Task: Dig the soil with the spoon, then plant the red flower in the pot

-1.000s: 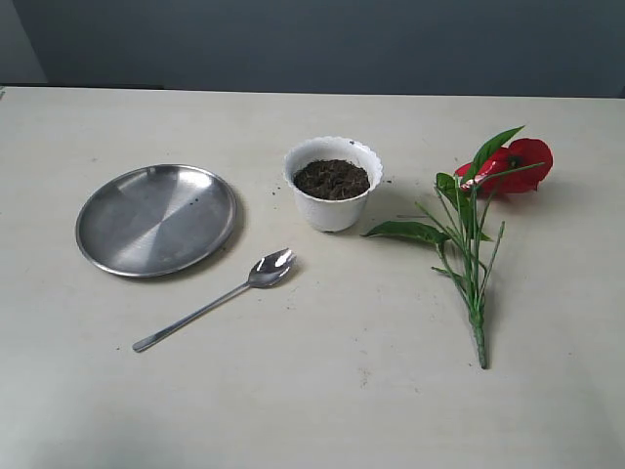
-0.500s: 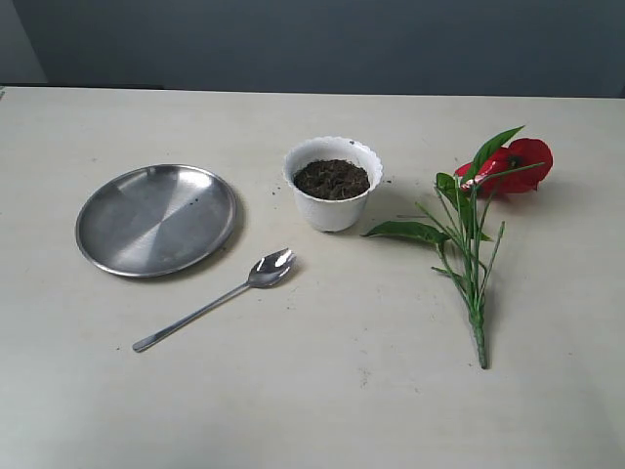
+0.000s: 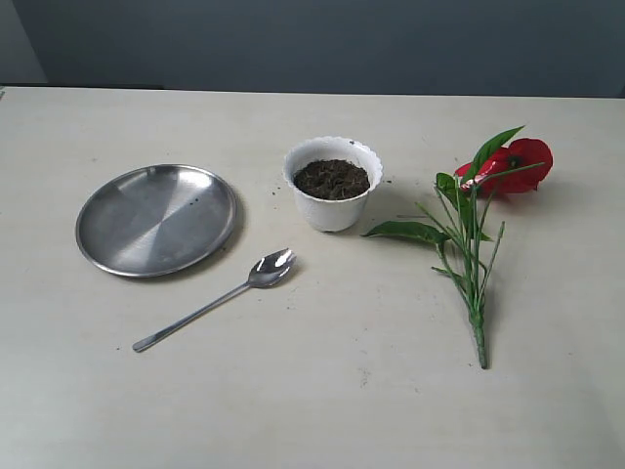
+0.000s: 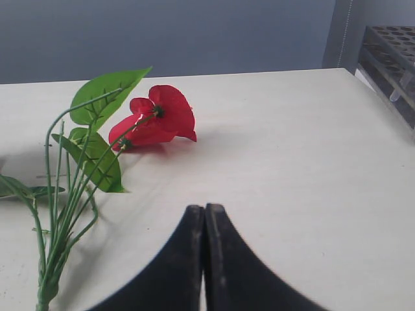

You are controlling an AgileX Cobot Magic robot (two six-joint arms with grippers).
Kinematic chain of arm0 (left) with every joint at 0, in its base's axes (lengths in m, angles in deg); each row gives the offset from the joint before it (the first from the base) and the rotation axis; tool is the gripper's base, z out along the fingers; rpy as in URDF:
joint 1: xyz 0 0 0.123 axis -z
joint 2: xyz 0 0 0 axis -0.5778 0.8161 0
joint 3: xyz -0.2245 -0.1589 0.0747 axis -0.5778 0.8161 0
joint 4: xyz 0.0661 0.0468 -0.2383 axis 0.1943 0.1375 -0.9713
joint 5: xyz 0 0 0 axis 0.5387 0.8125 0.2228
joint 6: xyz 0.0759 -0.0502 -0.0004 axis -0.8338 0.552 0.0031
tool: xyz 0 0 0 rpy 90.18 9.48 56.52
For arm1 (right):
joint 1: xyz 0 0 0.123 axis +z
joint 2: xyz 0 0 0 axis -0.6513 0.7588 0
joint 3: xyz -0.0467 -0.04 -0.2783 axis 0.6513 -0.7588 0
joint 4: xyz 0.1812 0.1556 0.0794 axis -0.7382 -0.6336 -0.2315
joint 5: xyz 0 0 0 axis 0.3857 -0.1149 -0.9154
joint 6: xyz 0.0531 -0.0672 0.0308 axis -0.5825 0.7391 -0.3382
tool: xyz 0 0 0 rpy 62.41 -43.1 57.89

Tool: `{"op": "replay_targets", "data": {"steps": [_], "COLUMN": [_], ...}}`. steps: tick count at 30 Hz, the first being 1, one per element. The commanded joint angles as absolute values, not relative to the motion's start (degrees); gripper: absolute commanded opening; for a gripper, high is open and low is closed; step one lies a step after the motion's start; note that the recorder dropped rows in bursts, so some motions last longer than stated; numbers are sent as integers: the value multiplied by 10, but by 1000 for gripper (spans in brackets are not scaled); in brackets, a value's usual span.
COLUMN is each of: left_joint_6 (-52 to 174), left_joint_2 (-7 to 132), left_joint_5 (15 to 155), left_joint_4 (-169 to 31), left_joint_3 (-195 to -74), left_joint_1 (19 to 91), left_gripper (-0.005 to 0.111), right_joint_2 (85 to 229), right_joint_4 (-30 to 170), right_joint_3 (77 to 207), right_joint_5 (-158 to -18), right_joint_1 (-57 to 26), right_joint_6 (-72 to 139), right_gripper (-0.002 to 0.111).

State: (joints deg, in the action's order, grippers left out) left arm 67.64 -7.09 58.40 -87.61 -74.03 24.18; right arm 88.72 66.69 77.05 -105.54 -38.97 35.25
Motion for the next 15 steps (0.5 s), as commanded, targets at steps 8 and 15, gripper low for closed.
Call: {"op": "replay_targets", "data": {"steps": [8,15], "left_joint_6": [719,742], "left_joint_2": [-74,-74], "left_joint_5": [528,411], "left_joint_4": [-922,-914], "left_joint_3": [-738,-738], "left_joint_1": [246,246], "left_gripper": [0,0], "right_joint_2": [886,886], "right_joint_4": [667,667], "right_joint_3": [769,769], "right_joint_5": [-1051,-1051], "right_joint_1": [-393,-393], "right_joint_6": [356,356], "right_gripper": [-1,-1]}}
